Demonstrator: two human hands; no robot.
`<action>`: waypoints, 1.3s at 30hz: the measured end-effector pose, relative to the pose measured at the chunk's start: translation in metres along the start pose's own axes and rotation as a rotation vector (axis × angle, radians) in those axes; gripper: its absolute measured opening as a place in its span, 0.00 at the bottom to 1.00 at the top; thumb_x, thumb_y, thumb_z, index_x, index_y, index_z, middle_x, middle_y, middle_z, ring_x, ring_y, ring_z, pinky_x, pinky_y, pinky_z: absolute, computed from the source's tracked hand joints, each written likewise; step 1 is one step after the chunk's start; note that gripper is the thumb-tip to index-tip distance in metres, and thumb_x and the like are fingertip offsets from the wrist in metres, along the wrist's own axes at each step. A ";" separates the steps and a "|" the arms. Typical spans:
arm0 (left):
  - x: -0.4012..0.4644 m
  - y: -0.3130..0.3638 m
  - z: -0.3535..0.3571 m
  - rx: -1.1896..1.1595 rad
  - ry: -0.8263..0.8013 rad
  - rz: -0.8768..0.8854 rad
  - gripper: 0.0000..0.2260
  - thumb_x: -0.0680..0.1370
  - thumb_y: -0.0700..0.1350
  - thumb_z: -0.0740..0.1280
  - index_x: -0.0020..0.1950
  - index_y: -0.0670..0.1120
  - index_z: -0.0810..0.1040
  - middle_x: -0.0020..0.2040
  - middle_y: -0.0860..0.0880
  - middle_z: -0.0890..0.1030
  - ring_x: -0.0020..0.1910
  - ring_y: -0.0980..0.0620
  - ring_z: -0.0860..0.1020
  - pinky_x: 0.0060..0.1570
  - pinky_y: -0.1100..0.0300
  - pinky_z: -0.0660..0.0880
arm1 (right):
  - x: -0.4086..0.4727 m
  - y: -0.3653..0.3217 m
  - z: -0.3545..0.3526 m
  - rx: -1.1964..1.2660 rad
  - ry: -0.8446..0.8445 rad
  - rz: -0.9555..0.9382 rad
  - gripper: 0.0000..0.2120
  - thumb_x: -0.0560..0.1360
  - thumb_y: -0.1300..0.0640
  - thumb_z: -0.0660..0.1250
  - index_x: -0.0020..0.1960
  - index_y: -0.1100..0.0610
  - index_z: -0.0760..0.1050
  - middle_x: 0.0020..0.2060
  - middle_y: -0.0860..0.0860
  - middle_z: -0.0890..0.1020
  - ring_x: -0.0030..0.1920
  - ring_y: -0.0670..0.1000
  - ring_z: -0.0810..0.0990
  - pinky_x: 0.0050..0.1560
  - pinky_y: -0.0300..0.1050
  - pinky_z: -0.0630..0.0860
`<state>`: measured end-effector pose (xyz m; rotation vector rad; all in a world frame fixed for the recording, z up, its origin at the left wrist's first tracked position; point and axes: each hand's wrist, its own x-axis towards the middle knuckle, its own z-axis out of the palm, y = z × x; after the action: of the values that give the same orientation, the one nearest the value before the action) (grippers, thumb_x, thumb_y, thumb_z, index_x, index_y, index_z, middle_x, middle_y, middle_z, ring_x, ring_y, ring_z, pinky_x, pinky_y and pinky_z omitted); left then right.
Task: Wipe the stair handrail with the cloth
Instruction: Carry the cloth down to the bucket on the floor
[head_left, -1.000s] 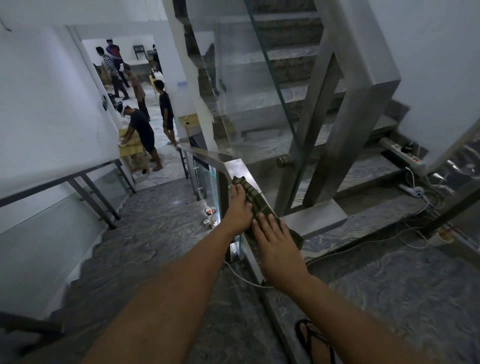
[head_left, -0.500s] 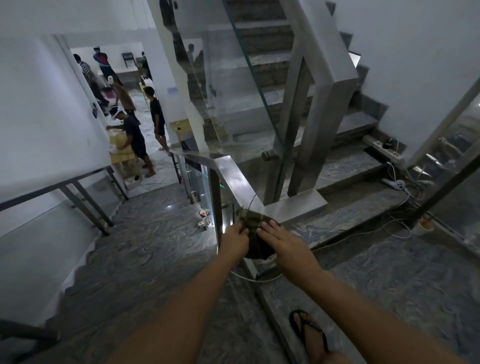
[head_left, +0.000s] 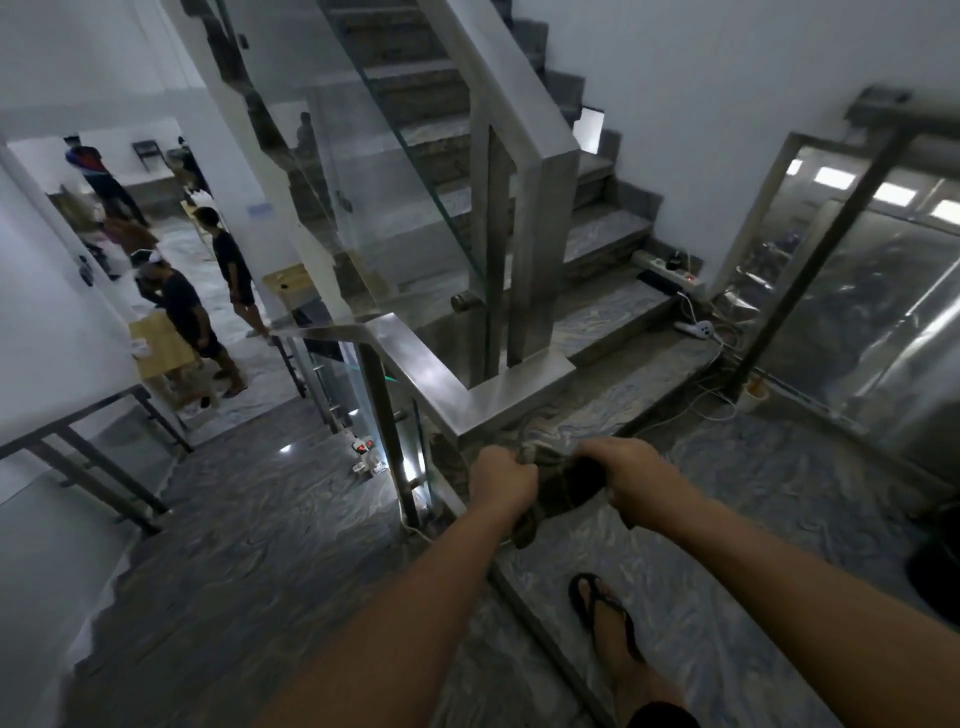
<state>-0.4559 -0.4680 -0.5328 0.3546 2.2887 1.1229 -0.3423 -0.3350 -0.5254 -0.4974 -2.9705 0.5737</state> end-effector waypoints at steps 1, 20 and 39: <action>-0.004 0.005 0.004 -0.012 -0.002 0.039 0.11 0.74 0.43 0.69 0.54 0.40 0.80 0.52 0.42 0.82 0.53 0.43 0.80 0.52 0.54 0.78 | -0.007 0.005 -0.006 0.017 0.034 0.044 0.19 0.69 0.67 0.68 0.54 0.49 0.77 0.51 0.51 0.81 0.52 0.52 0.80 0.54 0.45 0.77; 0.033 0.133 0.117 0.391 -0.375 0.606 0.07 0.72 0.47 0.73 0.48 0.46 0.83 0.42 0.52 0.70 0.42 0.53 0.72 0.40 0.60 0.68 | -0.062 0.142 -0.113 0.121 0.185 0.539 0.10 0.73 0.63 0.66 0.43 0.48 0.78 0.41 0.47 0.77 0.42 0.46 0.74 0.37 0.35 0.65; 0.151 0.387 0.322 0.547 -0.574 0.651 0.03 0.75 0.44 0.69 0.46 0.50 0.82 0.43 0.50 0.79 0.43 0.53 0.77 0.35 0.62 0.70 | -0.018 0.407 -0.263 0.111 0.167 0.830 0.04 0.72 0.54 0.70 0.42 0.45 0.78 0.42 0.48 0.81 0.43 0.50 0.78 0.45 0.48 0.76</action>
<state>-0.3914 0.0459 -0.4417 1.5007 1.9394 0.5077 -0.1680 0.1088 -0.4340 -1.6799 -2.4511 0.6849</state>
